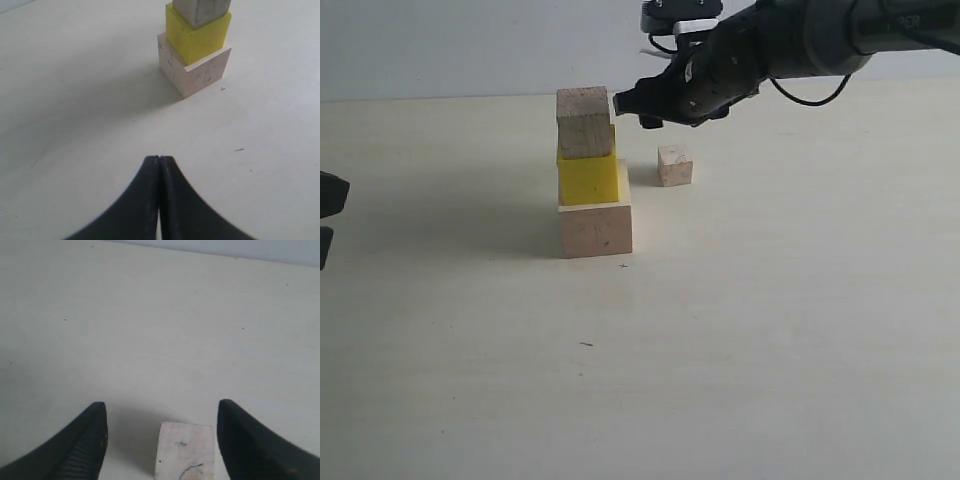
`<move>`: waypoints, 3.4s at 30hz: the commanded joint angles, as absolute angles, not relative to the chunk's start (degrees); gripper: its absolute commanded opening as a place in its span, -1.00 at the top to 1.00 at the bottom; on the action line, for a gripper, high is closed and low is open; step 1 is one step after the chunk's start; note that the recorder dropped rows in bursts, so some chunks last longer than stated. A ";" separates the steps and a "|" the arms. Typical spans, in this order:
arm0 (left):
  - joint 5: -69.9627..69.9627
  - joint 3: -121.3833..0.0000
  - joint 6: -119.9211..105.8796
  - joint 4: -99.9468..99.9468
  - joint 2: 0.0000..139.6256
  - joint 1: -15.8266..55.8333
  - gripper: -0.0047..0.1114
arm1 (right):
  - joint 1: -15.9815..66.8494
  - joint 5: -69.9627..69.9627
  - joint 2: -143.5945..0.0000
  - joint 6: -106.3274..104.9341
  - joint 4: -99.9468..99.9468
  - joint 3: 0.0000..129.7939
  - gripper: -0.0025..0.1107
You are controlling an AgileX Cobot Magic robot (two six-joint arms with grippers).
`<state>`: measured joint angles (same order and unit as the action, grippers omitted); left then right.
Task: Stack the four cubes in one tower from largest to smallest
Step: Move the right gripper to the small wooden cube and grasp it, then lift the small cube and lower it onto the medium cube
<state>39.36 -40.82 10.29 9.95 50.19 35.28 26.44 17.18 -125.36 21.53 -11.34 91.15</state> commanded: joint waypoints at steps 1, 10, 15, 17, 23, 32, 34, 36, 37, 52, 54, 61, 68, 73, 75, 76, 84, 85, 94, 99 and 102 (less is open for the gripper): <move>38.66 -40.71 10.15 10.30 50.07 35.40 0.90 | 26.22 20.69 -126.89 21.04 -11.31 93.59 -0.13; 38.66 -40.71 10.15 10.30 50.07 35.40 0.90 | 26.22 23.50 -129.57 21.04 -11.31 93.59 -0.13; 38.66 -40.71 10.13 10.30 50.07 35.40 0.90 | 26.22 22.87 -130.55 21.04 -11.31 93.59 -0.13; 38.66 -40.71 10.13 10.30 50.07 35.40 0.90 | 26.22 22.27 -130.66 21.04 -11.31 93.59 -0.13; 38.66 -40.71 10.13 10.30 50.07 35.40 0.90 | 26.22 21.12 -130.90 21.04 -11.31 93.59 -0.13; 38.66 -40.71 10.13 10.30 50.07 35.40 0.90 | 26.22 20.85 -131.19 21.04 -11.12 93.59 -0.10; 38.66 -40.71 10.13 10.30 50.07 35.40 0.90 | 26.22 20.85 -131.19 21.04 -11.12 93.59 -0.04; 38.66 -40.71 10.13 10.30 50.07 35.40 0.90 | 26.22 20.85 -131.19 21.04 -11.12 93.59 0.10; 38.66 -40.71 10.13 10.30 50.07 35.40 0.90 | 26.22 20.85 -131.19 21.04 -11.12 93.59 0.17; 38.66 -40.71 9.88 10.30 50.07 35.40 0.90 | 26.22 27.46 -129.99 21.04 -11.57 93.59 0.96; 38.66 -40.71 9.85 10.19 50.07 35.40 0.90 | 26.22 28.97 -128.71 21.04 -11.71 93.59 0.96; 38.66 -40.71 9.85 10.19 49.97 35.40 0.90 | 26.22 36.10 -123.10 21.04 -13.11 93.59 0.96; 38.86 -40.71 9.85 10.08 49.97 35.40 0.90 | 26.35 41.64 -115.79 24.57 -13.01 89.99 0.96; 39.01 -40.71 9.85 9.73 49.97 35.40 0.90 | 27.02 40.71 -106.76 26.62 -11.83 83.41 0.96; 39.01 -40.71 9.85 9.48 49.97 35.40 0.90 | 27.37 40.47 -103.04 28.11 -11.96 81.14 0.96; 39.01 -40.71 9.85 9.32 49.97 35.40 0.90 | 28.07 40.47 -101.14 28.62 -11.98 80.43 0.96; 39.01 -40.71 9.85 9.08 49.97 35.40 0.90 | 35.90 46.35 -93.96 31.08 -12.34 83.91 0.96; 39.01 -40.71 9.85 9.08 49.97 35.40 0.90 | 36.94 48.05 -94.09 31.75 -13.00 85.07 0.96; 39.01 -40.71 9.85 9.08 49.97 35.40 0.90 | 45.04 56.76 -102.14 35.22 -15.04 100.27 0.96; 38.90 -40.71 9.85 8.96 49.97 35.40 0.90 | 45.93 57.17 -107.91 36.56 -15.48 106.20 0.96; 38.80 -40.71 9.85 8.84 49.97 35.40 0.90 | 45.93 58.12 -109.68 36.56 -16.49 108.52 0.96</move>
